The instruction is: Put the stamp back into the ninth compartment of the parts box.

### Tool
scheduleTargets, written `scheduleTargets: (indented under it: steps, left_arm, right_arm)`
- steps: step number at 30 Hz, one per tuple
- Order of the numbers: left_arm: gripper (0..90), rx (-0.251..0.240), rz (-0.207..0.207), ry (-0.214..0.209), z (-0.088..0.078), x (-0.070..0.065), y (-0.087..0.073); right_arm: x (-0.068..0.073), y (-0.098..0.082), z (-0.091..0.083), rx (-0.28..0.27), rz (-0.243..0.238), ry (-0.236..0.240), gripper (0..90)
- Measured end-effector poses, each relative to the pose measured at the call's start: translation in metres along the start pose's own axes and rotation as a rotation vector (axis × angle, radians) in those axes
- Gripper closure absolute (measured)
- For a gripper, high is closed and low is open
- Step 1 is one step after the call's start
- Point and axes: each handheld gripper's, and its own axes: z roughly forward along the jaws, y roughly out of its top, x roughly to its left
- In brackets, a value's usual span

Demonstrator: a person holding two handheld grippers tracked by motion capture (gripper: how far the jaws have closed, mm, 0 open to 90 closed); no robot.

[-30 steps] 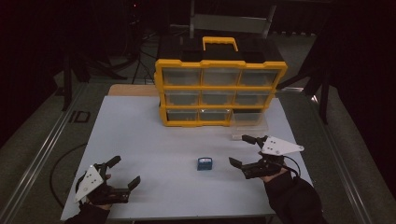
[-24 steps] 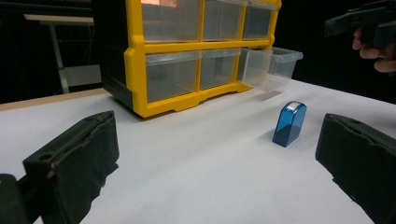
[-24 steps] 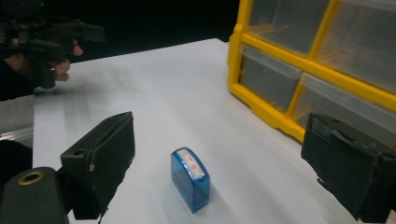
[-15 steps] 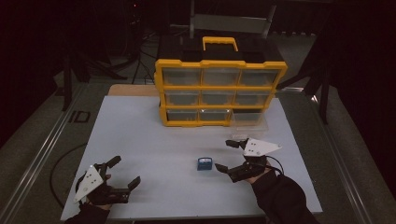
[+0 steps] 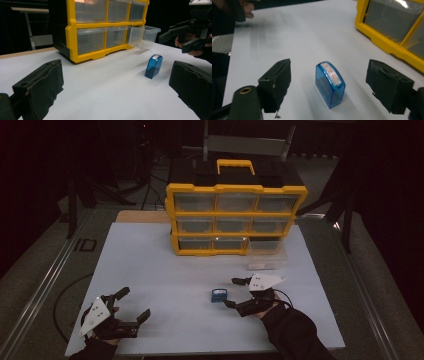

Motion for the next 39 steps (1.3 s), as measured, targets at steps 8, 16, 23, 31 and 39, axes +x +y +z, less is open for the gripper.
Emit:
scheduleTargets:
  steps: [8, 16, 23, 31, 39]
  left_arm:
    - [0.1, 0.001, -0.003, -0.003, 0.0, 0.0, 0.0]
    - [0.1, 0.001, -0.004, -0.003, 0.0, 0.0, 0.0]
    - [0.1, 0.002, -0.005, -0.005, 0.0, 0.0, 0.0]
    - [0.1, 0.004, -0.005, -0.003, 0.0, 0.0, -0.001]
    - [0.1, 0.005, -0.007, -0.007, 0.001, 0.001, -0.001]
  right_arm:
    - [-0.006, -0.012, 0.011, 0.038, 0.011, 0.049, 32.3]
    - [-0.014, -0.019, 0.021, 0.084, 0.02, 0.07, 38.4]
    - [-0.023, -0.026, 0.031, 0.129, 0.032, 0.087, 41.6]
    - [-0.027, -0.029, 0.043, 0.178, 0.016, 0.124, 47.7]
    - [-0.029, -0.029, 0.049, 0.197, -0.029, 0.162, 53.2]
